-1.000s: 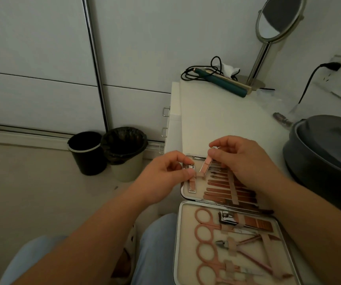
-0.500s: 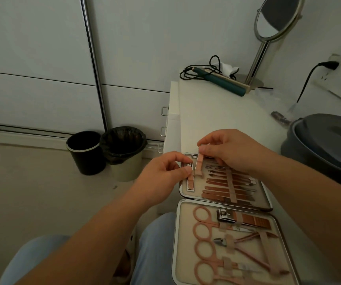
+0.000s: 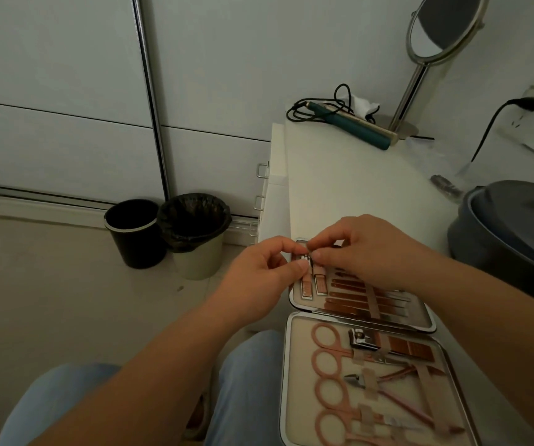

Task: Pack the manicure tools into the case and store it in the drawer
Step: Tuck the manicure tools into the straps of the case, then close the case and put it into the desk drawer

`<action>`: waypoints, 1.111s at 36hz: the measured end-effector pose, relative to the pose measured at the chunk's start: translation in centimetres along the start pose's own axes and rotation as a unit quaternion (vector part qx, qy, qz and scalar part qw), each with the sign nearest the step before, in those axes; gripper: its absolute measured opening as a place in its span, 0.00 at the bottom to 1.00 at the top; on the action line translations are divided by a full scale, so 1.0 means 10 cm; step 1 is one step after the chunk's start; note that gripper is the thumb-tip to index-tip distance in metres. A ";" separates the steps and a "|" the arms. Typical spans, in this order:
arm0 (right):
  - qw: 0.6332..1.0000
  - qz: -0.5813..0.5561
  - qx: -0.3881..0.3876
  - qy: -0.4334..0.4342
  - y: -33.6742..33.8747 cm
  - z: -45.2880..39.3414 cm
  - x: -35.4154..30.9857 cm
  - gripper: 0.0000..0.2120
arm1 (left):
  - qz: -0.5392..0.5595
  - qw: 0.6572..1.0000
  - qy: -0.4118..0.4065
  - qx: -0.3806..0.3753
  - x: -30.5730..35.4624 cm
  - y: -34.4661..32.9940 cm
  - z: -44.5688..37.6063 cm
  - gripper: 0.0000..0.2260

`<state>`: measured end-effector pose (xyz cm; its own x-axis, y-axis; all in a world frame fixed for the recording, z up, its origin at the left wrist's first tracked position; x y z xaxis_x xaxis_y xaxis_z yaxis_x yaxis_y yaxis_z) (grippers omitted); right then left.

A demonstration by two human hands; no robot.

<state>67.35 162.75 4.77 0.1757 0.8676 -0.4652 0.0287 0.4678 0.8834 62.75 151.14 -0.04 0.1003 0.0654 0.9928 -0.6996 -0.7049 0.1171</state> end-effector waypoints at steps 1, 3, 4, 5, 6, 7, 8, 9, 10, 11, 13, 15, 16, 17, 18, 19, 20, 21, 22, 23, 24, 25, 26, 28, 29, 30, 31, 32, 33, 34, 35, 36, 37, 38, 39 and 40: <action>1.000 0.010 0.008 0.005 0.00 0.02 0.00 0.08 | 0.002 1.000 0.000 0.002 0.00 0.00 0.00 0.06; 0.999 0.025 0.015 0.018 -0.01 0.07 -0.03 0.08 | 0.006 1.000 0.001 0.005 -0.01 0.00 0.00 0.06; 0.999 0.032 0.016 0.022 -0.01 0.09 -0.04 0.08 | 0.010 1.000 0.001 0.005 -0.02 0.00 -0.01 0.06; 0.999 0.037 0.017 0.023 0.00 0.11 -0.05 0.09 | 0.013 1.000 0.000 0.005 -0.02 0.00 0.00 0.06; 0.999 0.042 0.017 0.023 0.00 0.12 -0.06 0.09 | 0.014 1.000 -0.001 0.005 -0.02 0.00 0.00 0.06; 0.998 0.047 0.018 0.023 0.01 0.13 -0.06 0.09 | 0.014 1.000 -0.001 0.004 -0.02 0.00 0.00 0.05; 0.998 0.050 0.019 0.023 0.01 0.14 -0.06 0.10 | 0.015 1.000 -0.002 0.004 -0.02 -0.01 0.00 0.05; 0.998 0.051 0.020 0.024 0.01 0.14 -0.06 0.09 | 0.016 1.000 -0.002 0.004 -0.02 -0.01 0.00 0.06; 0.998 0.052 0.023 0.026 0.01 0.15 -0.07 0.09 | 0.015 1.000 -0.003 0.005 -0.02 -0.01 0.00 0.06; 0.998 0.053 0.027 0.030 0.00 0.16 -0.07 0.10 | 0.012 1.000 -0.004 0.007 -0.02 -0.01 0.00 0.06; 0.998 0.054 0.031 0.033 -0.01 0.17 -0.08 0.10 | 0.009 1.000 -0.004 0.012 -0.03 0.00 0.00 0.05; 0.998 0.053 0.030 0.034 -0.02 0.18 -0.09 0.10 | 0.009 1.000 -0.003 0.012 -0.04 0.00 0.01 0.05; 0.998 0.052 0.029 0.036 -0.02 0.18 -0.09 0.10 | 0.010 1.000 -0.003 0.012 -0.04 0.00 0.01 0.05; 0.998 0.051 0.027 0.039 -0.02 0.19 -0.10 0.10 | 0.009 1.000 -0.003 0.013 -0.05 0.00 0.01 0.05; 0.997 0.051 0.026 0.043 -0.02 0.20 -0.10 0.10 | 0.006 1.000 -0.003 0.014 -0.05 0.00 0.01 0.05; 0.997 0.048 0.028 0.049 -0.02 0.22 -0.11 0.10 | 0.004 1.000 -0.004 0.015 -0.06 0.00 0.01 0.05; 0.997 0.040 0.035 0.055 -0.02 0.24 -0.11 0.11 | 0.003 1.000 -0.003 0.019 -0.06 0.00 0.01 0.05; 0.997 0.025 0.048 0.060 -0.01 0.26 -0.11 0.12 | 0.005 1.000 -0.001 0.022 -0.07 0.00 0.01 0.06; 0.996 0.007 0.067 0.062 0.01 0.30 -0.11 0.14 | 0.006 1.000 0.002 0.027 -0.07 0.00 0.02 0.06; 0.994 -0.006 0.088 0.064 0.03 0.35 -0.10 0.15 | 0.006 1.000 0.005 0.031 -0.07 0.00 0.03 0.06; 0.992 -0.013 0.110 0.066 0.06 0.41 -0.09 0.16 | 0.001 0.999 0.005 0.034 -0.07 0.00 0.04 0.06; 0.989 -0.019 0.130 0.070 0.09 0.48 -0.08 0.15 | -0.006 0.999 0.004 0.039 -0.06 0.00 0.07 0.07; 0.986 -0.027 0.148 0.073 0.12 0.57 -0.08 0.13 | -0.014 0.999 0.001 0.043 -0.05 0.00 0.10 0.08; 0.983 -0.039 0.167 0.070 0.16 0.77 -0.06 0.10 | -0.032 0.998 -0.006 0.046 -0.03 0.01 0.17 0.09; 0.982 -0.038 0.171 0.068 0.16 0.88 -0.05 0.09 | -0.043 0.998 -0.013 0.045 -0.01 0.02 0.22 0.10; 0.983 -0.036 0.170 0.066 0.16 0.98 -0.03 0.09 | -0.054 0.997 -0.023 0.044 0.02 0.02 0.27 0.11; 0.983 -0.037 0.168 0.065 0.15 1.10 -0.02 0.10 | -0.065 0.996 -0.035 0.042 0.04 0.03 0.33 0.11; 0.983 -0.043 0.166 0.063 0.13 1.21 0.00 0.13 | -0.075 0.995 -0.048 0.040 0.07 0.03 0.39 0.12; 0.983 -0.050 0.165 0.061 0.11 1.31 0.02 0.13 | -0.084 0.994 -0.062 0.036 0.11 0.03 0.46 0.13; 0.983 -0.058 0.164 0.060 0.09 1.41 0.04 0.12 | -0.091 0.992 -0.077 0.032 0.14 0.04 0.53 0.14; 0.983 -0.070 0.159 0.057 0.07 1.51 0.06 0.13 | -0.100 0.990 -0.094 0.028 0.18 0.04 0.60 0.15; 0.983 -0.085 0.156 0.052 0.04 1.59 0.07 0.16 | -0.110 0.987 -0.111 0.024 0.21 0.04 0.68 0.15; 0.982 -0.101 0.151 0.049 0.00 1.67 0.08 0.19 | -0.118 0.985 -0.124 0.018 0.23 0.03 0.74 0.15; 0.982 -0.108 0.148 0.049 -0.03 1.74 0.09 0.21 | -0.124 0.983 -0.132 0.012 0.25 0.03 0.81 0.16; 0.982 -0.105 0.146 0.053 -0.05 1.80 0.09 0.22 | -0.126 0.983 -0.134 0.005 0.26 0.02 0.87 0.15; 0.983 -0.097 0.143 0.058 -0.08 1.85 0.08 0.23 | -0.126 0.983 -0.136 -0.002 0.26 0.01 0.93 0.14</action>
<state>85.65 159.98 4.78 0.0264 0.7877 -0.6156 0.3299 0.5744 0.7491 69.47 144.66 2.32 0.4556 0.0467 0.8890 -0.6303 -0.6883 0.3592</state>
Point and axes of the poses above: each hand's wrist, its own z-axis away from the middle knuckle, its own y-axis out of the back of the hand, x = y × z, the point moved 7 cm from there along -z, towards the middle knuckle, and after that the axes turned 4 degrees about y, right-handed, at the moved point
